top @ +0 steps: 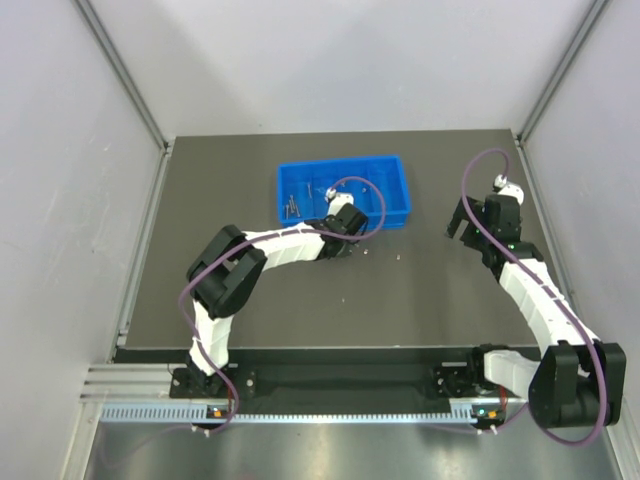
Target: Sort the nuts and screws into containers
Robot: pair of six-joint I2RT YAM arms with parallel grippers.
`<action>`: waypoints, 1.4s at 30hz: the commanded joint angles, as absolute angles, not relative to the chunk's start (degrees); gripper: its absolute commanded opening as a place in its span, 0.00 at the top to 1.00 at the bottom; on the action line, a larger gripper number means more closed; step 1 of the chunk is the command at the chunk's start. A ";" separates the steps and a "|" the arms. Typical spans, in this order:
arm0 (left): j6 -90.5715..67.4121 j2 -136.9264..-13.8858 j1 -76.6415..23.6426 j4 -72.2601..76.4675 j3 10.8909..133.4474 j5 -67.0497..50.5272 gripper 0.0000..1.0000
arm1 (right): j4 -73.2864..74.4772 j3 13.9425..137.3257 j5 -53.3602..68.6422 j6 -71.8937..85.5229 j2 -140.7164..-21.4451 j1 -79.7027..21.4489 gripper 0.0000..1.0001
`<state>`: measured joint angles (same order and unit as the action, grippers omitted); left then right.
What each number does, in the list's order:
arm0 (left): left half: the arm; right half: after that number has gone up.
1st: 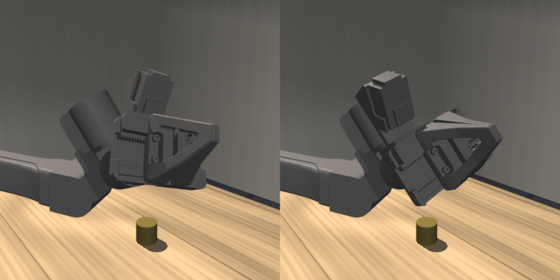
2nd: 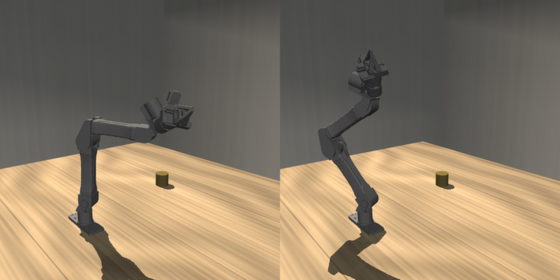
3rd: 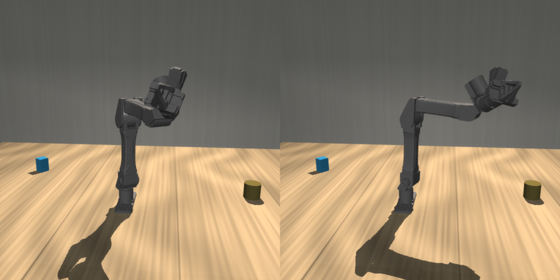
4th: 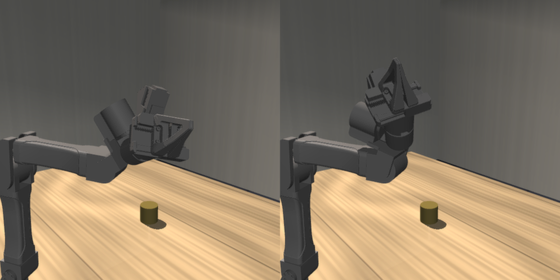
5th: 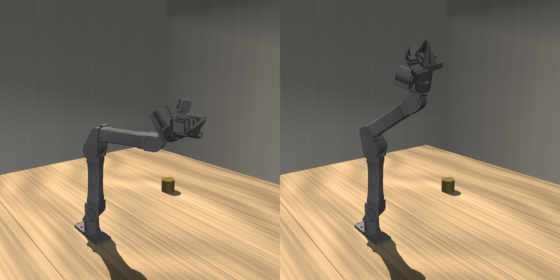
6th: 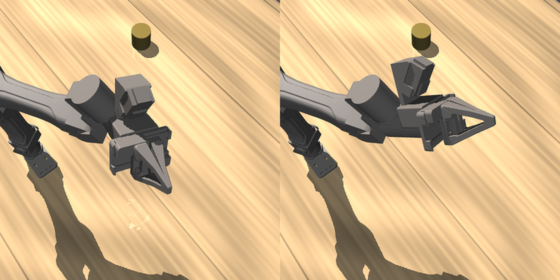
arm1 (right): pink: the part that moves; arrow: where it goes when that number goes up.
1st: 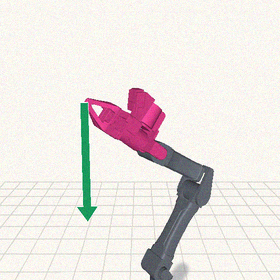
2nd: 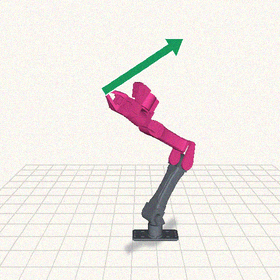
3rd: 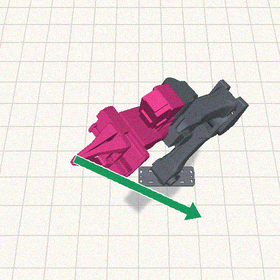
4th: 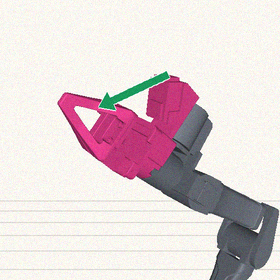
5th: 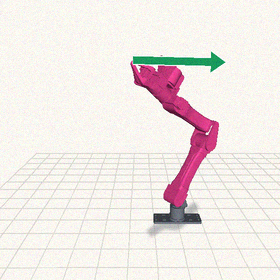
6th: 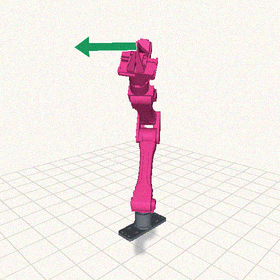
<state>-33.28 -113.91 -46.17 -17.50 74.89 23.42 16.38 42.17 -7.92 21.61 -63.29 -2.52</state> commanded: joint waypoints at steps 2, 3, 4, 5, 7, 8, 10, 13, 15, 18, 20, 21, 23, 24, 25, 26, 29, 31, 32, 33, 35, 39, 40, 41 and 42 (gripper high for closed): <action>-33.75 -113.03 -46.32 -17.84 73.48 20.83 0.99 | 16.17 45.09 -9.32 21.88 -63.46 -3.34 0.00; -33.49 -112.51 -46.41 -17.75 73.56 20.74 1.00 | 16.26 45.09 -9.32 21.88 -63.54 -3.25 0.00; -33.14 -111.98 -46.49 -17.23 73.65 20.57 1.00 | 16.43 45.26 -9.32 22.15 -63.63 -3.34 0.00; -32.87 -110.75 -46.49 -16.79 73.57 20.04 1.00 | 16.70 45.35 -9.32 22.41 -63.81 -3.34 0.00; -32.26 -109.52 -46.49 -16.09 73.91 19.69 1.00 | 16.87 45.53 -9.84 22.94 -63.98 -3.34 0.00; -31.99 -108.29 -46.49 -15.91 74.26 19.69 1.00 | 17.14 45.53 -9.84 23.03 -64.25 -3.34 0.00; -30.85 -106.97 -46.49 -15.91 75.93 19.95 1.00 | 17.40 45.79 -9.76 23.20 -64.51 -3.34 0.00; -29.10 -104.86 -46.49 -14.94 78.83 18.64 1.00 | 17.84 45.88 -10.81 23.73 -64.34 -3.34 0.00; -27.43 -104.59 -46.49 -12.93 80.59 17.32 0.99 | 18.10 45.97 -11.33 23.91 -63.99 -3.34 0.00; -26.28 -106.51 -46.49 -8.18 85.58 16.17 0.99 | 18.72 45.97 -13.09 24.34 -62.93 -3.25 0.00; -25.84 -110.62 -46.49 -7.91 89.54 15.82 0.99 | 18.72 45.97 -14.41 24.43 -61.97 -3.16 0.00; -25.14 -112.13 -46.49 -7.39 93.74 15.56 0.99 | 18.63 46.14 -14.59 24.35 -61.70 -3.25 0.00; -24.17 -117.21 -46.41 -7.12 97.98 14.77 0.99 | 18.89 46.32 -14.77 23.91 -61.09 -3.16 0.00; -23.39 -119.07 -46.41 -7.38 102.61 14.85 0.99 | 19.16 46.58 -15.03 23.73 -61.00 -3.16 0.00; -23.03 -120.83 -46.41 -8.08 105.01 14.85 0.99 | 19.33 46.58 -15.12 23.73 -60.82 -3.08 0.00; -22.59 -124.16 -46.41 -8.61 107.12 15.64 0.99 | 19.51 46.58 -15.03 23.73 -60.73 -3.25 0.00; -21.89 -129.71 -46.06 -9.93 113.98 17.83 0.98 | 19.77 46.23 -14.50 23.99 -60.38 -3.16 0.00; -21.62 -131.39 -45.88 -9.76 116.28 19.16 0.98 | 20.21 46.14 -13.98 23.99 -60.29 -3.16 0.00; -21.53 -132.35 -45.53 -9.41 116.63 19.25 0.98 | 20.39 46.23 -13.97 23.99 -60.21 -3.16 0.00; -21.27 -132.71 -45.44 -9.06 116.72 19.07 0.98 | 20.48 46.14 -13.80 23.91 -60.21 -3.16 0.00; -20.83 -133.59 -45.26 -8.00 116.72 18.20 0.96 | 20.39 46.14 -13.54 23.82 -59.94 -3.08 0.00; -19.16 -134.30 -45.26 -8.25 117.94 16.00 0.84 | 20.39 46.14 -13.18 23.82 -59.50 -3.16 0.00; -18.99 -134.30 -45.26 -8.87 118.30 16.17 0.82 | 19.96 46.06 -13.01 23.82 -59.07 -3.16 0.00; -18.90 -133.69 -45.26 -9.22 118.30 16.26 0.78 | 19.78 45.88 -12.83 23.91 -58.80 -3.16 0.00; -18.55 -133.16 -45.35 -9.40 117.60 16.52 0.74 | 19.51 45.62 -12.48 23.91 -58.54 -3.16 0.00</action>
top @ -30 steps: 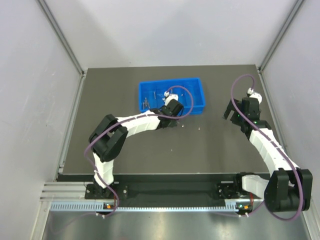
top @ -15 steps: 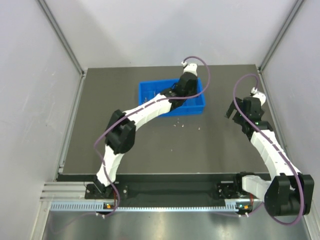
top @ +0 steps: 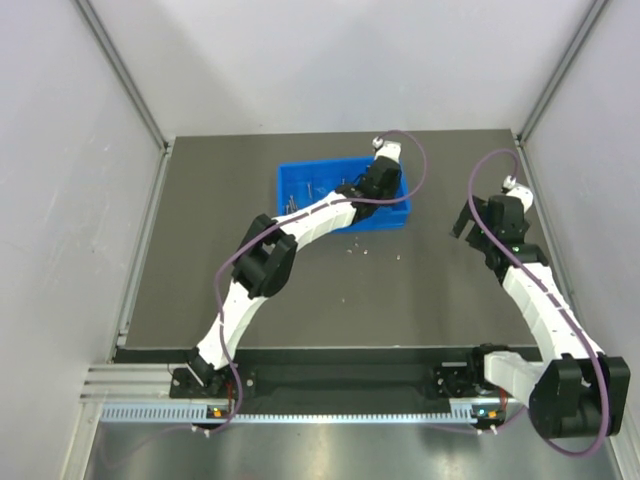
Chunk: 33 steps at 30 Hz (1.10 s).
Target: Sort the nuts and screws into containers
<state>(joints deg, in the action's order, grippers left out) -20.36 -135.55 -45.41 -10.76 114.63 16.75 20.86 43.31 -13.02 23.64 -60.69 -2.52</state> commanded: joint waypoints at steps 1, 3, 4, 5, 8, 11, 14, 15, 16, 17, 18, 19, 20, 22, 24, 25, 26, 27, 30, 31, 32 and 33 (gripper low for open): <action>-18.37 -132.37 -45.26 -9.40 116.99 16.61 0.65 | 19.25 45.53 -12.13 23.91 -58.10 -3.16 0.00; -17.84 -129.12 -45.26 -9.32 114.63 16.52 0.58 | 19.16 45.44 -11.95 24.08 -58.01 -3.16 0.00; -17.75 -127.81 -45.26 -9.49 113.65 16.44 0.53 | 19.33 45.53 -11.87 24.08 -57.92 -3.16 0.00; -18.19 -125.27 -45.35 -10.10 112.86 16.00 0.52 | 19.42 45.53 -11.87 24.00 -57.83 -3.16 0.00; -20.03 -120.86 -46.49 -14.14 109.96 14.86 0.51 | 19.60 45.53 -11.87 24.17 -57.31 -3.16 0.00; -21.09 -116.82 -49.82 -15.55 102.78 15.19 0.50 | 20.74 46.14 -12.74 24.96 -57.13 -3.08 0.00; -23.98 -114.44 -53.17 -15.73 98.28 15.55 0.50 | 23.02 46.58 -14.41 25.84 -57.13 -2.90 0.00; -24.86 -114.17 -53.87 -15.65 96.00 15.56 0.50 | 23.64 46.58 -14.85 26.27 -57.13 -2.81 0.00; -25.48 -114.26 -55.01 -15.64 95.11 15.82 0.50 | 24.60 46.58 -15.64 26.80 -56.95 -2.73 0.00; -26.62 -114.43 -55.54 -16.17 93.97 17.13 0.50 | 25.04 46.32 -15.82 27.24 -56.87 -2.55 0.00; -26.89 -114.69 -56.16 -16.43 93.78 18.01 0.50 | 25.40 46.06 -16.08 27.42 -56.78 -2.46 0.00; -26.98 -115.39 -57.38 -16.96 93.78 19.24 0.50 | 26.10 45.97 -16.17 27.60 -56.43 -2.37 0.00; -27.24 -116.01 -58.09 -17.66 94.04 20.81 0.51 | 26.10 45.79 -16.08 27.60 -56.25 -2.11 0.00; -28.65 -117.85 -59.76 -20.03 95.36 25.37 0.51 | 26.28 45.09 -16.26 27.60 -55.64 -1.93 0.00; -30.49 -119.26 -60.38 -21.79 96.76 27.68 0.52 | 26.89 44.83 -16.35 27.25 -55.28 -1.85 0.00; -31.28 -120.57 -60.64 -22.06 97.03 29.60 0.52 | 27.16 44.82 -16.43 27.16 -54.76 -1.76 0.00; -32.68 -121.02 -60.64 -22.15 97.03 30.40 0.52 | 27.25 44.82 -16.61 26.98 -54.41 -1.67 0.00; -33.39 -121.55 -60.64 -22.15 97.03 31.02 0.53 | 27.25 44.56 -16.79 26.46 -54.06 -1.58 0.00; -35.15 -123.39 -60.64 -21.62 97.03 31.73 0.54 | 27.51 44.56 -17.58 26.37 -53.26 -1.41 0.00; -35.50 -124.36 -60.64 -20.84 97.03 31.47 0.55 | 27.60 44.65 -17.23 26.45 -53.09 -1.32 0.00; -35.94 -124.89 -60.64 -20.66 97.38 30.77 0.56 | 27.60 44.65 -17.23 26.46 -53.09 -1.32 0.00; -36.03 -125.41 -60.64 -20.48 97.64 30.50 0.56 | 27.60 44.56 -17.23 26.54 -53.09 -1.32 0.00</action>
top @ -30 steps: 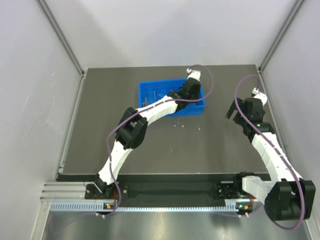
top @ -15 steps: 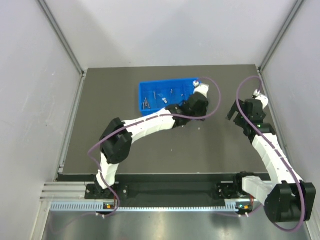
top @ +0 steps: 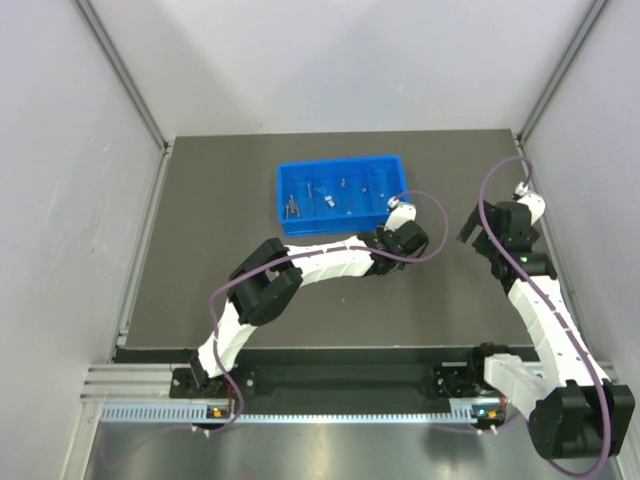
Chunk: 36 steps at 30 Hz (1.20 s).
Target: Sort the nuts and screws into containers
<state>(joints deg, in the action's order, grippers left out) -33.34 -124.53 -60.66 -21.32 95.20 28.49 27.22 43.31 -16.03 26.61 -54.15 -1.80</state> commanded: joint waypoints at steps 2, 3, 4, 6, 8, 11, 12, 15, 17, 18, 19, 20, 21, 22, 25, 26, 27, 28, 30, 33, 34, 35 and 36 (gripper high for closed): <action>-36.30 -126.73 -60.64 -20.13 98.43 29.89 0.57 | 27.34 44.12 -17.58 26.63 -53.26 -1.23 0.00; -36.04 -127.00 -60.64 -19.95 98.79 29.71 0.57 | 27.25 44.03 -17.75 26.54 -53.52 -1.23 0.00; -36.04 -127.61 -60.64 -19.86 98.96 29.62 0.57 | 27.25 43.95 -17.58 26.63 -53.61 -1.23 0.00; -35.51 -128.23 -60.64 -19.25 99.49 29.36 0.57 | 27.16 43.77 -17.40 26.63 -53.79 -1.14 0.00; -35.51 -128.32 -60.64 -19.07 99.84 29.27 0.57 | 27.25 43.86 -17.40 26.63 -53.79 -1.14 0.00; -35.60 -128.49 -60.65 -18.37 99.58 28.83 0.57 | 26.81 43.86 -17.31 26.63 -53.88 -1.05 0.01; -35.42 -128.58 -60.64 -18.28 99.67 28.48 0.57 | 26.89 43.86 -17.23 26.63 -54.05 -0.97 0.00; -35.24 -128.67 -60.64 -17.85 99.67 28.13 0.56 | 26.81 43.77 -17.14 26.63 -54.31 -0.88 0.00; -34.89 -128.85 -60.64 -17.49 99.93 28.13 0.55 | 26.81 43.86 -17.14 26.54 -54.40 -0.97 0.00; -34.72 -129.37 -60.64 -17.40 100.02 27.86 0.55 | 26.72 43.86 -17.14 26.54 -54.58 -0.97 0.00; -34.63 -129.81 -60.64 -17.58 100.72 27.77 0.55 | 26.72 43.94 -16.96 26.63 -54.49 -0.97 0.00; -34.54 -130.34 -60.64 -17.75 101.16 27.69 0.55 | 26.72 43.95 -17.05 26.63 -54.49 -0.97 0.00; -34.72 -131.39 -60.64 -18.54 101.68 27.77 0.55 | 26.72 44.03 -17.05 26.63 -54.49 -0.88 0.00; -34.80 -131.83 -60.64 -18.72 102.39 27.86 0.55 | 26.72 44.12 -16.96 26.63 -54.49 -0.88 0.00; -35.07 -133.15 -60.73 -20.12 103.44 28.39 0.58 | 26.72 44.03 -17.14 26.54 -54.23 -0.79 0.00; -35.16 -133.42 -60.65 -20.39 103.80 29.00 0.60 | 26.89 44.03 -17.14 26.54 -54.14 -0.79 0.00; -35.16 -133.59 -60.64 -20.65 103.89 29.44 0.62 | 26.81 43.95 -17.14 26.54 -54.05 -0.70 0.00; -35.24 -133.77 -60.64 -21.18 103.89 29.62 0.64 | 26.89 43.95 -17.14 26.54 -54.05 -0.70 0.00; -35.16 -133.68 -60.64 -21.53 103.89 29.97 0.71 | 26.98 43.95 -17.14 26.54 -54.05 -0.53 0.00; -35.25 -133.95 -60.64 -22.06 103.80 29.80 0.84 | 26.90 44.03 -17.14 26.54 -54.14 -0.62 0.00; -35.33 -134.03 -60.64 -22.15 103.80 29.53 0.86 | 26.98 44.12 -17.14 26.63 -54.14 -0.62 0.00; -35.51 -133.86 -60.64 -22.32 103.71 29.36 0.89 | 27.16 44.12 -17.23 26.54 -54.05 -0.53 0.00; -35.51 -133.68 -60.64 -22.32 103.62 28.92 0.96 | 27.16 44.12 -17.31 26.54 -54.05 -0.61 0.00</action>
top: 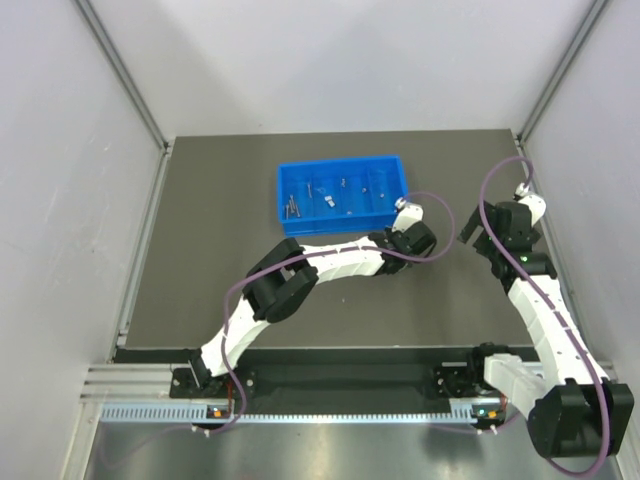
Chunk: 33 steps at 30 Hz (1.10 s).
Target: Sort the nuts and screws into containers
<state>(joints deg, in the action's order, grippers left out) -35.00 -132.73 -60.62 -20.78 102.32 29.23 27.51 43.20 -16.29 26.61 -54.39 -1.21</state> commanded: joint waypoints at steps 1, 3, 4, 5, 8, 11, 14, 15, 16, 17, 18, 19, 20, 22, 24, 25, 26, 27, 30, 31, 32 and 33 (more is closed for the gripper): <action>-35.59 -133.42 -60.64 -22.32 103.36 28.57 0.99 | 27.25 44.12 -17.40 26.72 -53.97 -0.53 0.00; -35.42 -132.37 -60.65 -21.45 102.31 27.78 1.00 | 27.16 44.03 -17.58 26.63 -53.97 -0.53 0.00; -34.98 -131.93 -60.64 -20.75 102.04 27.51 1.00 | 27.16 44.03 -17.58 26.72 -53.96 -0.44 0.00; -34.55 -130.97 -60.64 -20.13 101.78 27.34 1.00 | 27.16 44.03 -17.58 26.72 -54.14 -0.44 0.00; -31.65 -128.25 -60.56 -17.15 101.69 27.51 1.00 | 27.07 44.03 -17.40 26.89 -54.49 -0.44 0.00; -28.48 -125.52 -59.86 -14.24 102.30 28.39 1.00 | 26.81 43.86 -17.32 26.90 -54.93 -0.44 0.00; -26.55 -123.76 -57.84 -12.66 104.23 28.47 1.00 | 26.46 43.68 -16.09 27.07 -55.37 -0.44 0.00; -26.11 -123.58 -57.31 -12.22 104.67 28.74 1.00 | 26.19 43.59 -16.00 26.98 -55.28 -0.44 0.00; -25.67 -123.57 -56.78 -11.87 105.29 29.09 1.00 | 26.02 43.42 -15.91 27.16 -55.20 -0.44 0.00; -25.32 -123.84 -55.65 -11.60 105.99 29.96 1.00 | 25.84 43.33 -15.65 27.07 -55.20 -0.53 0.00; -24.62 -124.01 -55.03 -11.08 107.21 29.88 1.00 | 25.67 43.24 -15.47 27.07 -55.20 -0.44 0.00; -24.35 -124.45 -53.71 -9.60 107.49 29.80 1.00 | 25.66 43.24 -15.38 27.07 -55.20 -0.44 0.00; -24.08 -124.54 -53.09 -8.28 107.58 29.45 1.00 | 25.49 43.24 -15.29 27.07 -55.37 -0.44 0.00; -23.38 -125.24 -51.77 -5.55 107.31 28.22 1.00 | 25.40 43.15 -15.29 27.07 -55.55 -0.44 0.00; -23.55 -126.65 -50.10 -3.09 107.75 26.47 1.00 | 25.40 43.42 -15.29 27.07 -56.07 -0.44 0.00; -23.55 -127.17 -49.66 -2.47 108.01 26.02 1.00 | 25.40 43.42 -15.29 27.07 -56.16 -0.44 0.00; -23.64 -128.31 -48.79 -1.59 108.37 25.58 1.00 | 25.40 43.50 -15.47 26.98 -56.25 -0.44 0.00; -23.82 -128.84 -48.26 -1.32 109.07 23.92 1.00 | 25.40 43.51 -15.47 26.98 -56.34 -0.44 0.00; -24.17 -129.90 -46.67 1.13 108.99 20.84 0.98 | 25.31 43.86 -15.47 26.81 -56.69 -0.53 0.00; -24.26 -130.16 -46.41 0.97 109.25 19.61 0.93 | 25.31 43.94 -15.47 26.63 -56.78 -0.53 0.00; -24.00 -130.25 -46.06 0.88 109.42 19.43 0.88 | 25.31 44.03 -15.38 26.63 -56.86 -0.44 0.00; -23.39 -130.08 -46.05 0.62 109.34 20.12 0.81 | 25.31 44.03 -15.38 26.54 -56.95 -0.53 0.00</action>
<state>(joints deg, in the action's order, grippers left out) -24.27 -129.43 -46.00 -3.73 107.02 22.72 27.00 43.16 -15.35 26.63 -56.80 -0.97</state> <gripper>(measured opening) 0.143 0.996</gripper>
